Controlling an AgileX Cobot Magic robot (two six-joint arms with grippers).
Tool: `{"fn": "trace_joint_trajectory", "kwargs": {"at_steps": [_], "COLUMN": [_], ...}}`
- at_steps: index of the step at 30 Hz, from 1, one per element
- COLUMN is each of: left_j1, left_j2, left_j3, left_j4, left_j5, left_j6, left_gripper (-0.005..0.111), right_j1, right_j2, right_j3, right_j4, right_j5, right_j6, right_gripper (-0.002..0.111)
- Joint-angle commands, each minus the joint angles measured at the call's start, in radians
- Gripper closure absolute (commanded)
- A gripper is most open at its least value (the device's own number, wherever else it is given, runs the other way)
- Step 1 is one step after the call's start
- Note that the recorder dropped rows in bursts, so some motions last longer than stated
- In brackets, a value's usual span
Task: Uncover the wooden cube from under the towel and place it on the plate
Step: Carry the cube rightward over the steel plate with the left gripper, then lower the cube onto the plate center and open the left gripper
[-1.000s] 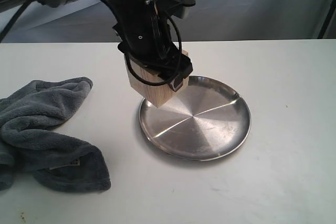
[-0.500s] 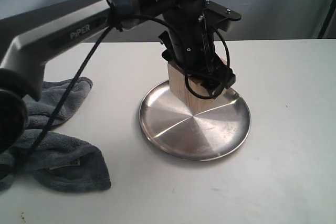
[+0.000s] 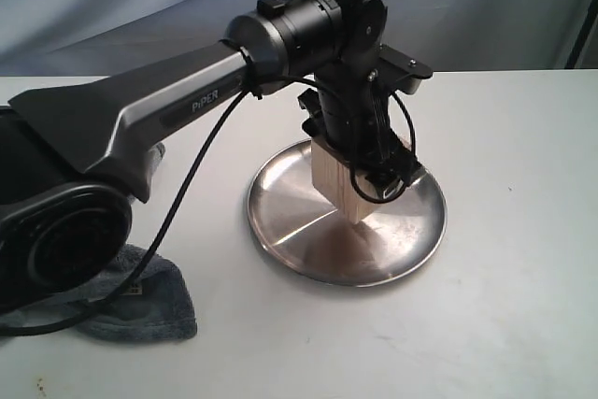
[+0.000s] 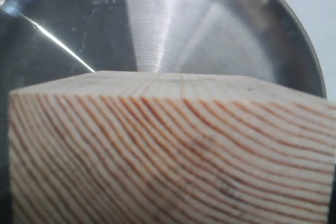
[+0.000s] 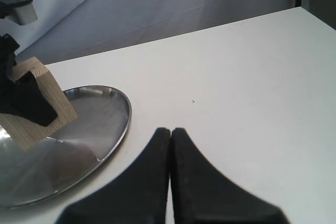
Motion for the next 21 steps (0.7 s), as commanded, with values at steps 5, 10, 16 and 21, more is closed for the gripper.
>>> {"fn": "trace_joint_trajectory", "kwargs": {"at_steps": [5,10,16,21], "left_j1": [-0.003,-0.003,-0.003,-0.003], "left_j2": [0.045,0.078,0.092,0.092], "left_j3": [-0.015,-0.015,-0.015,-0.015], "left_j4": [0.0,0.0,0.003,-0.001], "left_j5": [-0.009,-0.009,-0.009,-0.026], "left_j6": [0.015,0.023,0.03,0.028], "left_gripper": [0.107,0.107,0.107,0.105], "right_j1": [-0.003,-0.003,-0.003,-0.003], "right_j2": [-0.004,-0.004,-0.004,-0.004], "right_j3": [0.003,0.003,0.003,0.003], "right_j4": [-0.013,-0.013,-0.013,-0.013], "right_j5": [-0.002,-0.002,-0.002,-0.002], "right_j6": [-0.001,-0.001,-0.001,-0.001], "right_gripper": [0.108,0.108,0.108,0.108]}}
